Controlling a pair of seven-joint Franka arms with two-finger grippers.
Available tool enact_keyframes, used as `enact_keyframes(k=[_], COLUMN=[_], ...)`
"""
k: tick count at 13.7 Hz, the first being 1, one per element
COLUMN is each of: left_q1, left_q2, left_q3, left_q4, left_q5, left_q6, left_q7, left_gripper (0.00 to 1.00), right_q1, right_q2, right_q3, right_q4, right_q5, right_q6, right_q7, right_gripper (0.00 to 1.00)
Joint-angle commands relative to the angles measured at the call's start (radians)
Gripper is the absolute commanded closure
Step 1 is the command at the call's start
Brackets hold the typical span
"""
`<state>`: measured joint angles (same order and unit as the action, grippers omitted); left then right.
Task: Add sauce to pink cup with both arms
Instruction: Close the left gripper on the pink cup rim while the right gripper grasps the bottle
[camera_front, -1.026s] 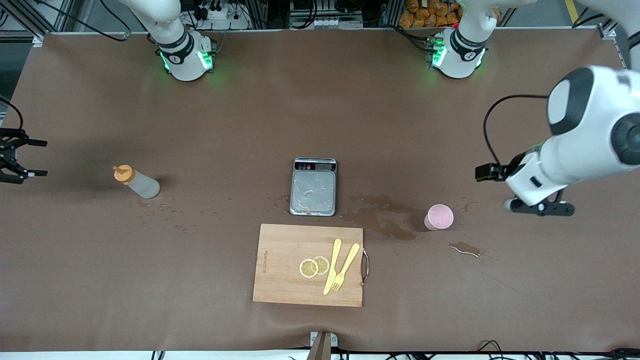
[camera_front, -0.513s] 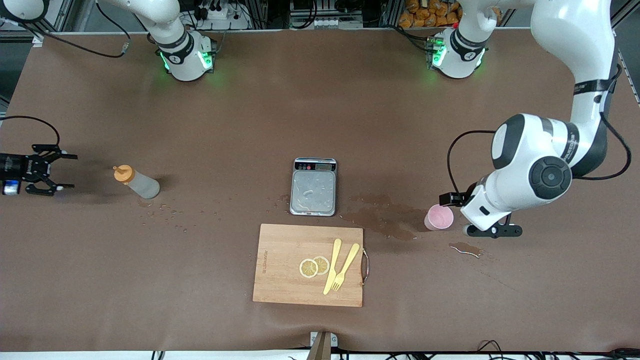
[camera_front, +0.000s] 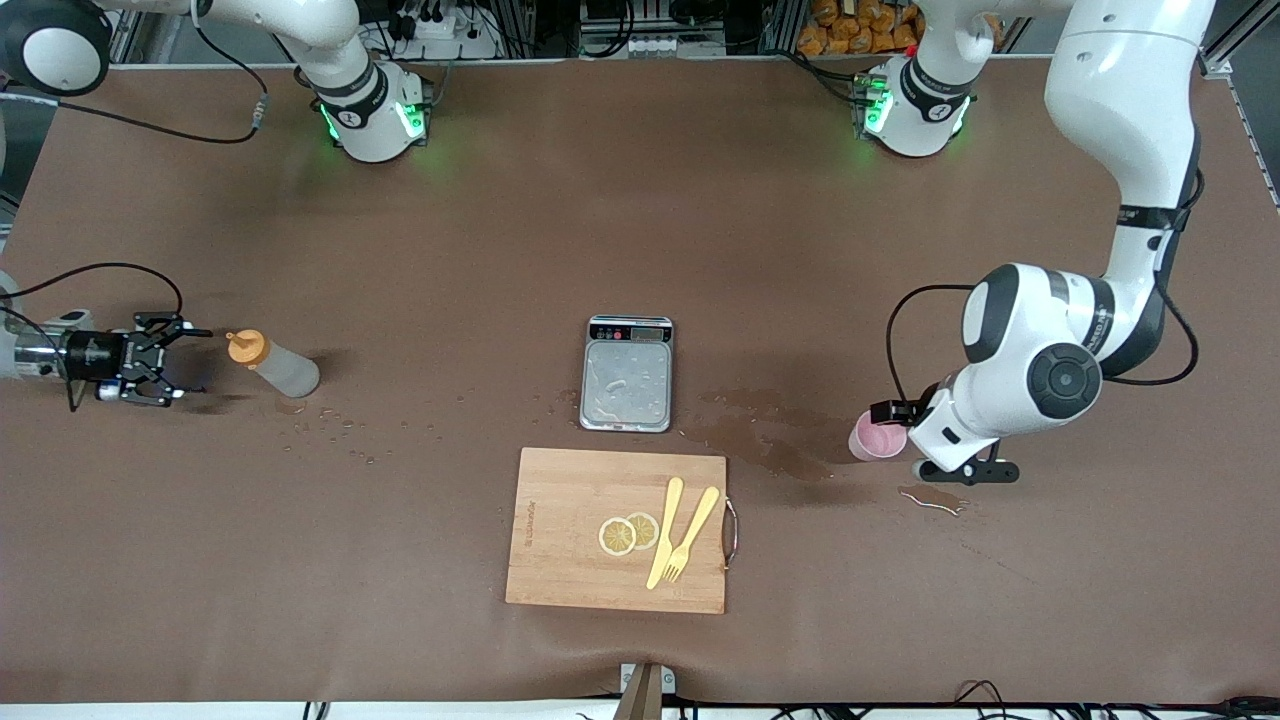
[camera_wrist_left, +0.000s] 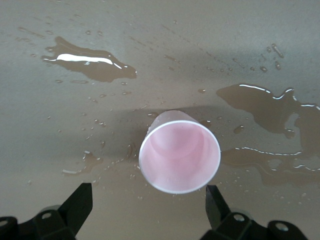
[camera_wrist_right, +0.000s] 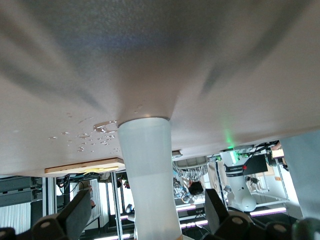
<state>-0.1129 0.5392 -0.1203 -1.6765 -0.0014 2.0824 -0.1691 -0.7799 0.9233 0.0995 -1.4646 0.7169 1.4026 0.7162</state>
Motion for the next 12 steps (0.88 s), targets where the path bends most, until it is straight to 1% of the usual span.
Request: enact_keyframes(k=[1,2,5,12], left_q1=[0.004,0.007,0.007,0.032], left_q2=[0.011,0.025,0.048,0.080], left_q3=[-0.001,-0.001,-0.001,0.001], left_q4=[0.003,0.004,0.004,0.012], left_q5=[0.006,0.003,0.001,0.003], left_q6=[0.010,0.010,0.028,0.041], left_q7=[0.084,0.100,0.105,0.137], left_gripper=[0.00,0.00,0.00,0.00], right_q1=[0.027,0.043,0.073,0.105], right_q2=[0.012,0.014,0.017,0.011], right_q3=[0.013,0.014,0.014,0.017], right_q4=[0.007,0.006,-0.019,-0.083], right_q5=[0.021,0.022,0.064,0.082], right_q6=[-0.002,0.001,0.021,0.055], right_q7=[0.012,0.012,0.008,-0.011], right_gripper=[0.00,0.00,0.00,0.00])
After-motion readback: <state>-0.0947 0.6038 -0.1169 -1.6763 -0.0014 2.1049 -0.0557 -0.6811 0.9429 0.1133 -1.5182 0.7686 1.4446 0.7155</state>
